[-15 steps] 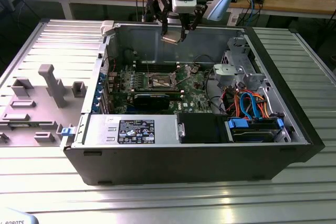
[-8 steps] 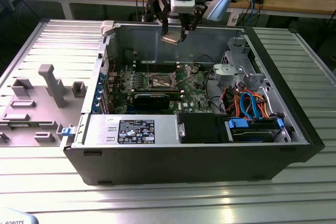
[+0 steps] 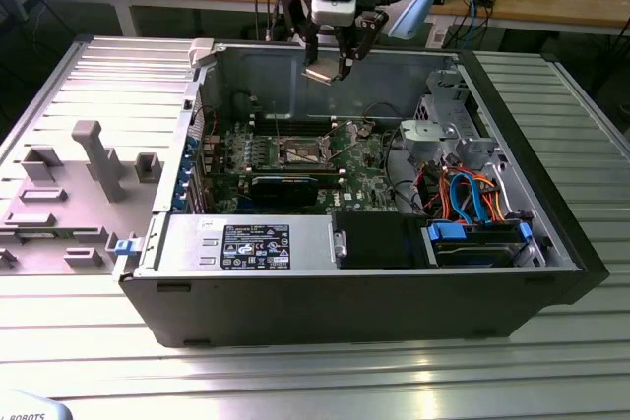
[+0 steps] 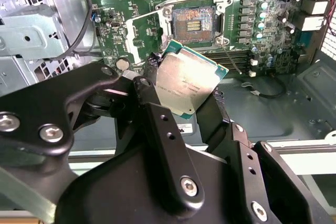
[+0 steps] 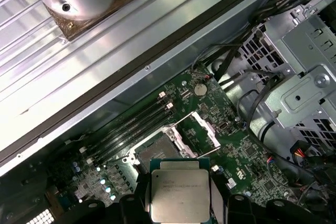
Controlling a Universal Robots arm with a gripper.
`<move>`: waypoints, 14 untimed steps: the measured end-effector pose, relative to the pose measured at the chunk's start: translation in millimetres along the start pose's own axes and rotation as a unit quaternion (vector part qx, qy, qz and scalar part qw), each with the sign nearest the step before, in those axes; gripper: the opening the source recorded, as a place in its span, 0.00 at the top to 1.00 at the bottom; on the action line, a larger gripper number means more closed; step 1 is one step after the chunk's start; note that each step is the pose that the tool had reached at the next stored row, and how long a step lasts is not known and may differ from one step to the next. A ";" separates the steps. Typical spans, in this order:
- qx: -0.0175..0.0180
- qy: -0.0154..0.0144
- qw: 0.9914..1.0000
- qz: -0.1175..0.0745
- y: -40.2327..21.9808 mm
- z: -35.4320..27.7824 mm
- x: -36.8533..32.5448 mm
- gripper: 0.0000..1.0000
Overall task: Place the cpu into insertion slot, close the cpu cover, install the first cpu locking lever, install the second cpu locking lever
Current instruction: 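Place the cpu into insertion slot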
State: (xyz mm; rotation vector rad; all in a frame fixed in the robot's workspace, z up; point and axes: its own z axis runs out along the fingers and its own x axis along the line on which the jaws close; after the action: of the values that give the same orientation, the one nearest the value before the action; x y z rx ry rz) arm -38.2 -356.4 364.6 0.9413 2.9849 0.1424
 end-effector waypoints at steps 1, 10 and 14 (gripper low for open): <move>0.000 0.000 1.000 0.000 0.0 0.0 0.0 0.46; 0.000 0.000 1.000 0.004 0.0 0.1 0.0 0.46; -0.001 -0.003 0.999 0.033 0.0 0.7 0.0 0.46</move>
State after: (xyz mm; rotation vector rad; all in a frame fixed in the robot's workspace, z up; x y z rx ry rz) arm -38.2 -356.4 364.0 1.0396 2.9488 0.1415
